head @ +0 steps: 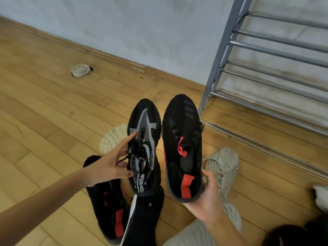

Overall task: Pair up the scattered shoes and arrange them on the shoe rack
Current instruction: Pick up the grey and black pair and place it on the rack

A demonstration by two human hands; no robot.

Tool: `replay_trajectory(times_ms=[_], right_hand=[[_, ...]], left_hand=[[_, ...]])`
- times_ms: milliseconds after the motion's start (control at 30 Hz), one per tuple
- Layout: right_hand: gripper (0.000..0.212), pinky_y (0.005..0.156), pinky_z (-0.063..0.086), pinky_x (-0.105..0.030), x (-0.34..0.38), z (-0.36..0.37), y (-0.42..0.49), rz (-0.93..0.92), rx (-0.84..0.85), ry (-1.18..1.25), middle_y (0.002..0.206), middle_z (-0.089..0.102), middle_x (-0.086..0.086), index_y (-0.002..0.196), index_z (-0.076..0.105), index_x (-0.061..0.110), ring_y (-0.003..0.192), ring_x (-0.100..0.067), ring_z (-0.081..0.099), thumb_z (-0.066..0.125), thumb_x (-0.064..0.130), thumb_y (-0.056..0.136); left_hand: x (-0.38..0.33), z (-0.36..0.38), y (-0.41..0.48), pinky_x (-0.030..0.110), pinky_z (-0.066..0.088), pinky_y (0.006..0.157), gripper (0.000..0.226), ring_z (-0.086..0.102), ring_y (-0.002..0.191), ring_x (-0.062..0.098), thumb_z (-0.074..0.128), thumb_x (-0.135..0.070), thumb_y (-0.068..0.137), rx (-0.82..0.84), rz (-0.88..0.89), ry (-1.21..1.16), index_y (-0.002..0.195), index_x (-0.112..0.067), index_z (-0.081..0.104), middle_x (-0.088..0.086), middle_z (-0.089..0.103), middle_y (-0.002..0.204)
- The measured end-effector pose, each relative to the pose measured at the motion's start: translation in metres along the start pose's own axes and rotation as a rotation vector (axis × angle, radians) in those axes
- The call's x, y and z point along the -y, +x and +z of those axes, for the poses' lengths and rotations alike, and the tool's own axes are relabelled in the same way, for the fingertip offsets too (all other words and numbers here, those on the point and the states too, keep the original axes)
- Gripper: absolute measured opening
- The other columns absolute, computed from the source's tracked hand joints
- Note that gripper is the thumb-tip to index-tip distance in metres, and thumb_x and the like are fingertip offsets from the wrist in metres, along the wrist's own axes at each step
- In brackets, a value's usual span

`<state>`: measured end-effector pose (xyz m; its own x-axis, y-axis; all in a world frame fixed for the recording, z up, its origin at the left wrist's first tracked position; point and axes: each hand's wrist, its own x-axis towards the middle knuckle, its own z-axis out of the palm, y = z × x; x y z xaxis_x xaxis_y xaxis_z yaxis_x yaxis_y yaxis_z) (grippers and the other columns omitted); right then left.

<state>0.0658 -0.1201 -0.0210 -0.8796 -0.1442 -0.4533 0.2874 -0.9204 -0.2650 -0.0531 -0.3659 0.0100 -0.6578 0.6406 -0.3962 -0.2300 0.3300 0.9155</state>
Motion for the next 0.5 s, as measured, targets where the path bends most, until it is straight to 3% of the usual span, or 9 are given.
replay_trajectory(times_ms=[100,167,267,367,500], right_hand=[[0.052,0.104,0.042,-0.045,0.0,0.004,0.0,0.003,0.008,-0.02,0.142,0.049,-0.018,0.119,0.063,0.006,0.127,-0.035,0.05,0.068,0.024,0.07],[0.041,0.093,0.052,-0.044,0.004,0.007,0.0,0.002,-0.007,-0.038,0.128,0.061,-0.018,0.111,0.07,0.007,0.114,-0.034,0.061,0.053,0.028,0.081],[0.041,0.09,0.054,-0.043,0.01,0.003,0.008,-0.019,-0.034,-0.072,0.117,0.068,-0.017,0.102,0.075,0.01,0.104,-0.031,0.067,0.043,0.03,0.087],[0.045,0.095,0.049,-0.042,0.008,-0.006,0.023,-0.005,-0.102,-0.154,0.121,0.065,-0.018,0.113,0.07,0.01,0.112,-0.032,0.06,0.038,0.033,0.092],[0.046,0.102,0.044,-0.041,-0.016,-0.016,0.047,0.068,-0.211,-0.405,0.127,0.064,-0.015,0.124,0.062,0.012,0.12,-0.03,0.057,0.037,0.035,0.094]], left_hand=[[0.002,0.006,0.004,0.044,0.057,0.085,0.109,0.068,0.104,0.031,0.065,0.016,0.075,-0.014,0.017,-0.012,0.136,-0.061,0.018,-0.003,0.04,0.144],[-0.002,0.005,0.005,0.048,0.055,0.087,0.109,0.067,0.106,0.032,0.067,0.013,0.074,-0.014,0.018,-0.006,0.138,-0.061,0.017,-0.002,0.039,0.145],[-0.012,-0.006,0.002,0.044,0.057,0.085,0.108,0.066,0.109,0.027,0.066,0.013,0.075,-0.048,0.019,0.021,0.14,-0.058,0.017,-0.004,0.04,0.144],[-0.017,-0.025,-0.006,0.039,0.059,0.08,0.11,0.068,0.104,0.027,0.067,0.014,0.074,-0.115,0.028,0.049,0.142,-0.056,0.015,-0.004,0.042,0.143],[-0.012,-0.041,-0.026,0.033,0.06,0.075,0.114,0.07,0.098,0.028,0.076,-0.003,0.057,-0.2,0.009,0.023,0.137,-0.061,0.02,-0.007,0.05,0.135]])
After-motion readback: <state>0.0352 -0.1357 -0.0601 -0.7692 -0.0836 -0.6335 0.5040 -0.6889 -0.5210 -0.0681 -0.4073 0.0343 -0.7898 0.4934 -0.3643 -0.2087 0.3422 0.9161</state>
